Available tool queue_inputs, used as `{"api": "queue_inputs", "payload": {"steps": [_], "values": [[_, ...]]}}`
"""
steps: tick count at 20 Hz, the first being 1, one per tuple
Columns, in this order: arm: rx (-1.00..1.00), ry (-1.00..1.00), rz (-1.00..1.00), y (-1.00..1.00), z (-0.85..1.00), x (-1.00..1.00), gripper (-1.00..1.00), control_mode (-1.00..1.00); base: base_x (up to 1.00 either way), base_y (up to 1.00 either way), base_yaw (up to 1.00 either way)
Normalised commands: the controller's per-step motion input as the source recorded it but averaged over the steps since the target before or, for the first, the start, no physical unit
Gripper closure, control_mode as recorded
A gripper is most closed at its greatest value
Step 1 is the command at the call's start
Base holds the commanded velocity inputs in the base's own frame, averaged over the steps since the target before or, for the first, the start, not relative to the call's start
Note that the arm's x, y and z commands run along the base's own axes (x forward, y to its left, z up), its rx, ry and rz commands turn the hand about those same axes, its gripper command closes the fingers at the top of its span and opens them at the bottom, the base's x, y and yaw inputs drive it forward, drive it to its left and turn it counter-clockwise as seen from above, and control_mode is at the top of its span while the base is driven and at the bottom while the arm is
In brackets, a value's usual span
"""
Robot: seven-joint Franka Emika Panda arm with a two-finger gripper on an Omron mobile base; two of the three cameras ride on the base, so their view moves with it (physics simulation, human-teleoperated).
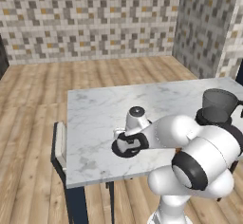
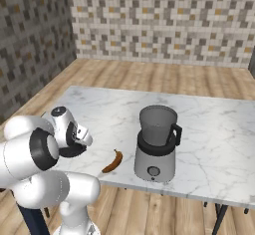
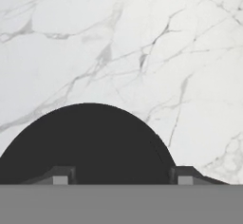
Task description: Open the blender lid, put the banana in the blender, close the lid, and start the blender.
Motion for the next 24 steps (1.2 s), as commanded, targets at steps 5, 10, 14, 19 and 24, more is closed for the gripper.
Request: {"api": "queue_inputs", "payload": {"steps": [5, 10, 14, 19, 24], "values": [[0.00, 0.00, 0.00, 0.01, -0.05, -0.05, -1.00, -1.00, 0.00, 0.00, 0.00], [0.00, -0.03, 0.00, 0.00, 0.11, -0.11, -1.00, -1.00, 0.00, 0.00, 0.00], [0.00, -0.09, 0.00, 0.00, 0.40, -0.18, -1.00, -1.00, 0.00, 0.00, 0.00], [0.00, -0.13, 0.00, 0.00, 0.55, -0.18, -1.00, -1.00, 0.00, 0.00, 0.00], [0.00, -0.10, 0.00, -0.05, 0.56, -0.13, -1.00, -1.00, 0.00, 0.00, 0.00]]}}
